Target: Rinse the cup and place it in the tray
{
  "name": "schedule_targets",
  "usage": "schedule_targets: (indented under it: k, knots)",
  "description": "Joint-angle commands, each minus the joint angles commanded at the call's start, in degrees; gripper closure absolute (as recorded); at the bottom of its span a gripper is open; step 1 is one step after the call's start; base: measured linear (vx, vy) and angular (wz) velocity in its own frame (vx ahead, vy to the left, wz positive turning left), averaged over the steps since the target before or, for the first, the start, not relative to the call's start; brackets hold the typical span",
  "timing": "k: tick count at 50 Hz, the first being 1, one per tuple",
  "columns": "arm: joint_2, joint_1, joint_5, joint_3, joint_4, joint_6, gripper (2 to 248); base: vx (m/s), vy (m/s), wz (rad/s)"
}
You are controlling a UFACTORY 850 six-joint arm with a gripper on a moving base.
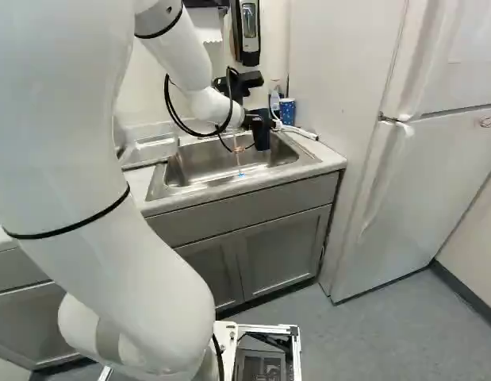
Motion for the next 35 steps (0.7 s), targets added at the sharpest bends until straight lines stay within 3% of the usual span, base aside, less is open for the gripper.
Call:
schedule_targets:
  k: [35]
  knots:
    - [0.17,1.34,0.00,0.68,0.76,0.00,126,0.000,0.000,0.000]
